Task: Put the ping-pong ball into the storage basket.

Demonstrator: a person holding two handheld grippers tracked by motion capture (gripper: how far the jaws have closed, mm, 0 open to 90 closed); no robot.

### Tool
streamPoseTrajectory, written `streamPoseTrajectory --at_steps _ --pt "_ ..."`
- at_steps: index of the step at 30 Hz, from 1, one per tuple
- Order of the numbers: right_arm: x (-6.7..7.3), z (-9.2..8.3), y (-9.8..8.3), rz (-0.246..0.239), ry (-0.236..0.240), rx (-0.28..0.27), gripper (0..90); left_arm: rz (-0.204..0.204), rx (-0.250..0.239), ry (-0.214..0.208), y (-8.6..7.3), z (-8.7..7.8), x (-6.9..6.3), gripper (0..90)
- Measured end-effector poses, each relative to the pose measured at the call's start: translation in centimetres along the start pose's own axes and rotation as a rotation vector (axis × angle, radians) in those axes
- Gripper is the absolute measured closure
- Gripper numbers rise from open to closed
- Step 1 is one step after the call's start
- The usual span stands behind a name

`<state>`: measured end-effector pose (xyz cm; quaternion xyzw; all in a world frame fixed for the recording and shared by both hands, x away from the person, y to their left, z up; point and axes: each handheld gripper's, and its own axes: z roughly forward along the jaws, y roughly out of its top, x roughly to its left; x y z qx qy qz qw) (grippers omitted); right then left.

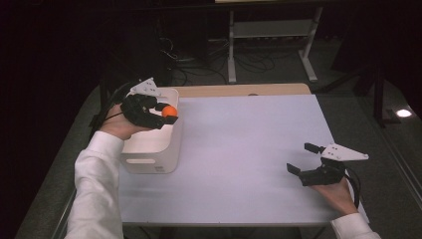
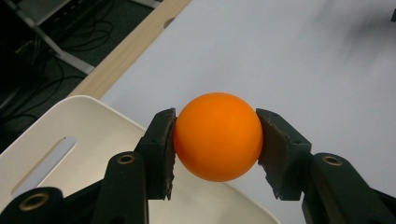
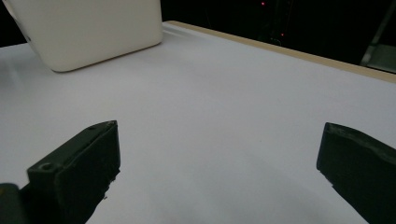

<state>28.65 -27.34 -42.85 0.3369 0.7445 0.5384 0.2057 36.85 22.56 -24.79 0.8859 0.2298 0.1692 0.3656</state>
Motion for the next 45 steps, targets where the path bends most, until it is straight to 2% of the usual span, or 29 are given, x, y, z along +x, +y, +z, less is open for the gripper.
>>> streamPoseTrajectory --at_steps 3,9,16,29,45 --pt "0.0 0.0 0.0 0.004 0.000 0.005 0.0 -0.018 -0.025 -0.001 -0.4 -0.3 0.2 49.9" --pt "0.1 0.0 0.0 0.003 0.000 0.007 0.0 -0.038 -0.038 0.008 -1.3 -0.6 0.2 49.9" --pt "0.1 0.1 -0.1 0.002 0.002 0.008 0.0 -0.042 -0.070 0.029 -2.0 -1.1 0.1 49.9" --pt "0.1 0.2 -0.1 -0.004 0.002 0.017 0.0 -0.070 -0.043 0.035 -4.2 -1.1 0.3 49.9" --pt "0.1 0.2 -0.1 -0.003 0.004 0.024 0.0 -0.084 0.005 0.019 -5.3 -0.6 0.5 50.0"
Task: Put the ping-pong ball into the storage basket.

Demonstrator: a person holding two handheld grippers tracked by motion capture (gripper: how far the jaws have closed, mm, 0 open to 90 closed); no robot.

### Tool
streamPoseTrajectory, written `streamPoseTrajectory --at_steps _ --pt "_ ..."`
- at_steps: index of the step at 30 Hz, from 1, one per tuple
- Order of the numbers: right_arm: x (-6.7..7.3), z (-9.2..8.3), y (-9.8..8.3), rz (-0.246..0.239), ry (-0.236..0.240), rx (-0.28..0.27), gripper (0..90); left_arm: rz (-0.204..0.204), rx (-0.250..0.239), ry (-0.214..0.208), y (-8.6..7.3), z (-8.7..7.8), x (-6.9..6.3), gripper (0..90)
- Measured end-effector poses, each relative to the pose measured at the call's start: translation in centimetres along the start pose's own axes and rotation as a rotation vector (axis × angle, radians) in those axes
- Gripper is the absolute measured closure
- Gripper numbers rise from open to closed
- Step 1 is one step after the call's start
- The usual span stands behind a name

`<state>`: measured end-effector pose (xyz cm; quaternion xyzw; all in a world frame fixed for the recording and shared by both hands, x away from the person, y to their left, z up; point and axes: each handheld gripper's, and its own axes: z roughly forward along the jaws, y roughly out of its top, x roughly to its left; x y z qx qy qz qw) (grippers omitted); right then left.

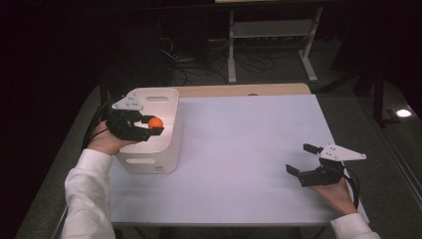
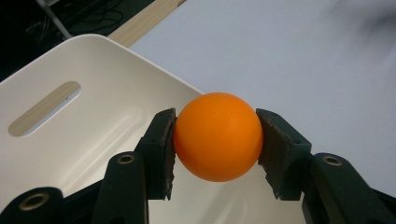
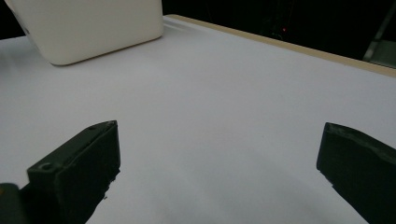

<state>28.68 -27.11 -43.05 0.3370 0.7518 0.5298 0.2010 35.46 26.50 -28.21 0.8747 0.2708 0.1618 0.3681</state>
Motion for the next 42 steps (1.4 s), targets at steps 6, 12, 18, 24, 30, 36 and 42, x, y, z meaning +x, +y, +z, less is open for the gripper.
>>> streamPoseTrajectory --at_steps 6,12,18,24,30,36,42 --pt "0.0 0.0 0.0 -0.002 0.001 0.000 0.0 -0.006 0.021 -0.002 -0.5 0.2 0.2 49.9" --pt "0.0 0.1 0.0 -0.005 0.002 0.004 0.0 -0.002 0.066 -0.005 -0.8 0.4 0.3 50.0" --pt "0.1 0.1 0.0 -0.002 0.004 0.010 0.0 0.010 0.112 -0.009 -0.9 0.7 0.4 50.0" --pt "0.1 0.1 0.0 -0.003 0.004 0.011 0.0 0.025 0.143 -0.013 -1.0 1.2 0.5 50.0" --pt "0.1 0.1 0.0 -0.001 0.005 0.009 0.0 0.037 0.169 -0.024 -0.9 1.7 0.6 50.0" --pt "0.1 0.1 0.0 -0.003 0.006 0.013 0.0 0.026 0.187 -0.023 -1.0 2.1 0.7 50.0" --pt "0.2 0.2 0.0 -0.006 0.008 0.017 0.0 0.019 0.200 -0.030 -1.0 2.6 0.8 50.0"
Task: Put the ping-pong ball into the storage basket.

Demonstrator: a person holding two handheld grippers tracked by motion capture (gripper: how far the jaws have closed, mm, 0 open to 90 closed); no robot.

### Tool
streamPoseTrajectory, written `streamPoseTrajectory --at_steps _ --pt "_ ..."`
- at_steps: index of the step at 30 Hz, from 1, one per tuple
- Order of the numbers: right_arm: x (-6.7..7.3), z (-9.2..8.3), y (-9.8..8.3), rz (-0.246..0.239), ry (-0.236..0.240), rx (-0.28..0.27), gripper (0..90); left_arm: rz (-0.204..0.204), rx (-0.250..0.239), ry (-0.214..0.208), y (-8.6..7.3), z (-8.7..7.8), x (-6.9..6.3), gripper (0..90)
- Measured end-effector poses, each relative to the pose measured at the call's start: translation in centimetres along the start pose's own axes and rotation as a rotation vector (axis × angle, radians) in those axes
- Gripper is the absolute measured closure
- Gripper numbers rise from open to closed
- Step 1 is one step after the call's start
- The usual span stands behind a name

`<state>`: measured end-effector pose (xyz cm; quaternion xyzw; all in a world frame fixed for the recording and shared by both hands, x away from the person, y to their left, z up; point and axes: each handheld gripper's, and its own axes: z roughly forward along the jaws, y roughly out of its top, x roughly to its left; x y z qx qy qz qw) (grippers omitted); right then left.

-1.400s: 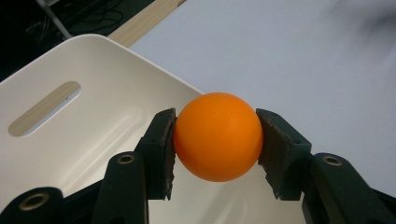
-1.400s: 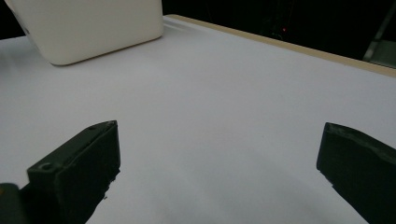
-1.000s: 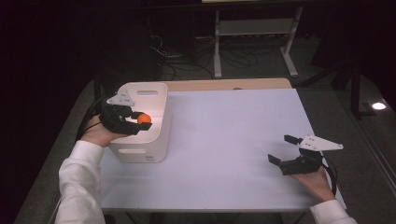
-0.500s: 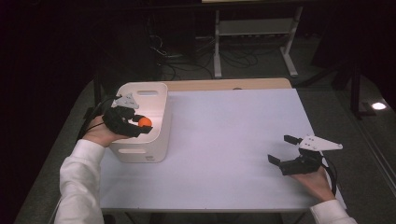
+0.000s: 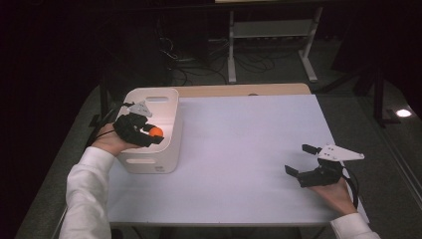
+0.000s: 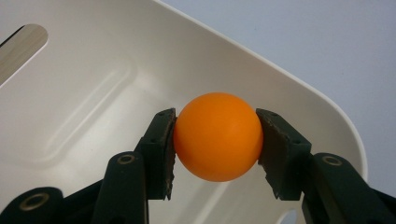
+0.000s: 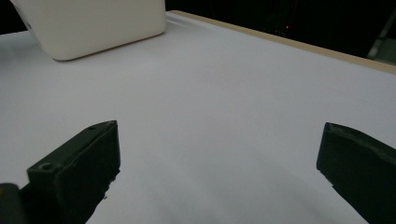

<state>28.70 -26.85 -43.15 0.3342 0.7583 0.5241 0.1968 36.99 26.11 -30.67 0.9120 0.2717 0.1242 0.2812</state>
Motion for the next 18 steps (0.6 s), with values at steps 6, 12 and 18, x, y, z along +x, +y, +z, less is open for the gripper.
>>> streamPoseTrajectory --at_steps 6,12,18 --pt "0.0 0.0 0.0 -0.005 0.000 -0.001 0.0 -0.005 0.011 0.004 0.1 0.4 0.1 50.0" --pt "0.0 0.0 0.0 -0.004 -0.001 -0.003 0.0 0.003 0.036 0.010 0.3 0.7 0.2 49.9" --pt "0.0 0.0 0.0 -0.001 -0.001 -0.004 0.0 0.001 0.066 0.009 0.5 1.3 0.4 48.5"
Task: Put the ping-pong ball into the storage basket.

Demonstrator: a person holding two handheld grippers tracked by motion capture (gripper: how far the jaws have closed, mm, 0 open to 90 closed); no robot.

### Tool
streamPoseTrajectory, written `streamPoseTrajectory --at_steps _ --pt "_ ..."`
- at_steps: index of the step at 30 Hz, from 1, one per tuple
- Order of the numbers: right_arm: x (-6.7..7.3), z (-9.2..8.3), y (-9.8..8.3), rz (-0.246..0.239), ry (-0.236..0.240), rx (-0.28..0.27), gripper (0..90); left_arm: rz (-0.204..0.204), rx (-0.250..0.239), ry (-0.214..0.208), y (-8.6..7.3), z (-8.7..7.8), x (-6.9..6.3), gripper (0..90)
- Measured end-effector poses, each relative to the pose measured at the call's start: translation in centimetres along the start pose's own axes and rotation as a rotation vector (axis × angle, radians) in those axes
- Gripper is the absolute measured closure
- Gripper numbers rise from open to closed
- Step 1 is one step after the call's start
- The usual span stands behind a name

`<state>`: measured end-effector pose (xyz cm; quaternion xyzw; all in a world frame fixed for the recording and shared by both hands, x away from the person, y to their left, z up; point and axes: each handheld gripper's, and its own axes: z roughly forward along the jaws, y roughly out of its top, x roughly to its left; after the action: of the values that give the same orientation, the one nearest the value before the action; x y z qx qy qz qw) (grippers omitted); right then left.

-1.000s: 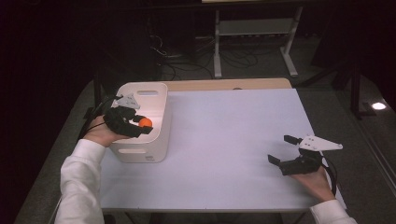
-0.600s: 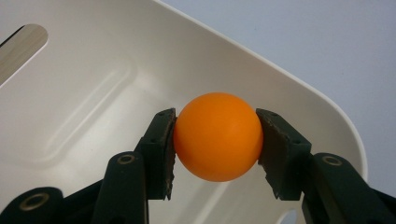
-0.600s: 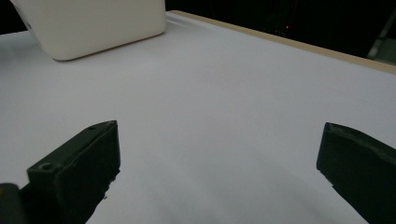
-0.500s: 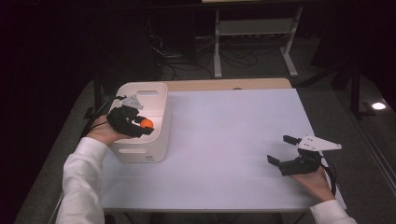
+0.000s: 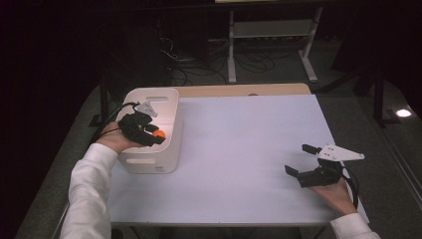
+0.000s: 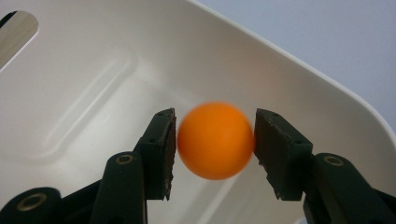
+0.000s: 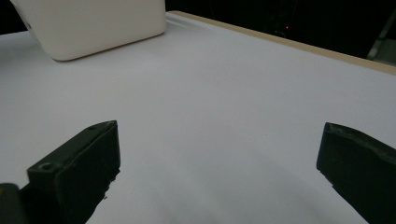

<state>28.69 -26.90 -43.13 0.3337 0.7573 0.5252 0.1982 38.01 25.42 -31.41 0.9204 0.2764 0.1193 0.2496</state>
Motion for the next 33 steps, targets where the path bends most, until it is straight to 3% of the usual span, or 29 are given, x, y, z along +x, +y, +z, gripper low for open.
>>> streamPoseTrajectory --at_steps 4,12,18,20,25,26,33 --pt "0.0 0.0 0.0 -0.002 0.000 0.002 0.0 -0.009 -0.007 0.003 0.0 -0.1 0.2 44.1" --pt "0.1 0.0 0.0 0.000 0.003 -0.001 0.0 -0.040 -0.069 0.024 -0.3 -1.2 0.5 30.3" --pt "0.1 0.0 0.0 0.000 0.003 -0.001 0.0 -0.063 -0.131 0.012 -0.4 -2.1 0.5 22.6" --pt "0.1 0.0 0.0 0.001 0.003 -0.001 0.0 -0.054 -0.143 0.019 -0.3 -2.3 0.5 14.6" --pt "0.1 0.0 0.0 0.001 0.003 -0.001 0.0 -0.064 -0.162 0.009 -0.3 -2.5 0.2 7.6" --pt "0.1 -0.1 0.0 -0.001 0.002 -0.002 0.0 -0.060 -0.163 0.015 -0.3 -2.5 0.2 1.6" --pt "0.1 -0.2 0.0 -0.002 0.001 -0.005 0.0 -0.064 -0.213 0.024 -0.6 -3.1 0.0 0.0"
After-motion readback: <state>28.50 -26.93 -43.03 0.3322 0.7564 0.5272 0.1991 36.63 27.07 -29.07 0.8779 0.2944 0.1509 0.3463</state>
